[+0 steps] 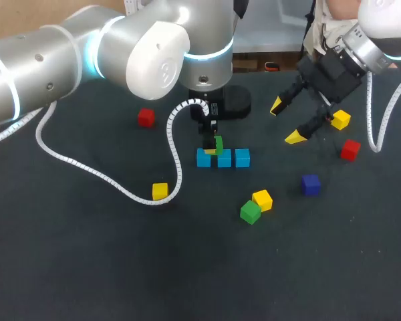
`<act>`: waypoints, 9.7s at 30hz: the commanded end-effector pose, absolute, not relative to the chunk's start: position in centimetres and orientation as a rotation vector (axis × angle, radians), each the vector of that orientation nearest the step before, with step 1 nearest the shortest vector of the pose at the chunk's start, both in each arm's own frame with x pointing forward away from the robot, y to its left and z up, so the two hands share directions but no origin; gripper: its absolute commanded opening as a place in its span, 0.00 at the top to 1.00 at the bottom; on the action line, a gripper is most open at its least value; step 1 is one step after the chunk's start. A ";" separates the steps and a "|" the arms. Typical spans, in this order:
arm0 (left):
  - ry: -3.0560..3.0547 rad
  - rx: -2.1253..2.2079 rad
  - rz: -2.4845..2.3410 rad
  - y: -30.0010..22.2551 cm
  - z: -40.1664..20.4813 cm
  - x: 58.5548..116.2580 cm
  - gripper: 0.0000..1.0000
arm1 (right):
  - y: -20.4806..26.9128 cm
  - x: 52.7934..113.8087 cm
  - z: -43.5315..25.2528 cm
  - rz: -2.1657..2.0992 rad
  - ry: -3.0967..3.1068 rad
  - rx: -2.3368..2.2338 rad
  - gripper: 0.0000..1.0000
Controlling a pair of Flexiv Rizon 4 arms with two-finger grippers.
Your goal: Place the blue cubes, place green cubes on the blue cubes, place the yellow cubes on the green cubes, then place the red cubes on the yellow cubes, and place purple cube on the red cubes.
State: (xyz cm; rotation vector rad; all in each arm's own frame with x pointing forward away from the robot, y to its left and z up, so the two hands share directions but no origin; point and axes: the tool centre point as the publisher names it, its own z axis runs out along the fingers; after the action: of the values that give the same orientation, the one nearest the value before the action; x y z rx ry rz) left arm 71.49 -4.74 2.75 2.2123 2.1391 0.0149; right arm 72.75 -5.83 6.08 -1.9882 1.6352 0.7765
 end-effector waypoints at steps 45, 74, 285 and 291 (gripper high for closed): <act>2.094 2.220 0.020 -4.6 2.9 70.3 1.00 | -5.8 72.7 6.1 0.777 1.634 -1.987 0.00; 2.102 2.230 0.033 -4.7 2.4 70.9 0.91 | -5.8 72.7 6.1 0.777 1.634 -1.987 0.00; 2.075 1.809 -0.744 1.6 8.9 71.5 0.00 | -0.6 64.2 11.2 0.791 1.509 -2.477 0.00; 2.075 1.809 -0.744 1.6 8.9 71.5 0.00 | -0.5 61.4 9.2 0.853 1.524 -2.479 0.00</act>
State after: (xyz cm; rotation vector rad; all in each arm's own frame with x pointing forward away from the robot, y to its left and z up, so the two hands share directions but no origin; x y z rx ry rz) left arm 71.51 1.52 8.85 1.8083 2.0774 -0.7442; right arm 62.81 -0.28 10.30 -2.5020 1.5237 0.8912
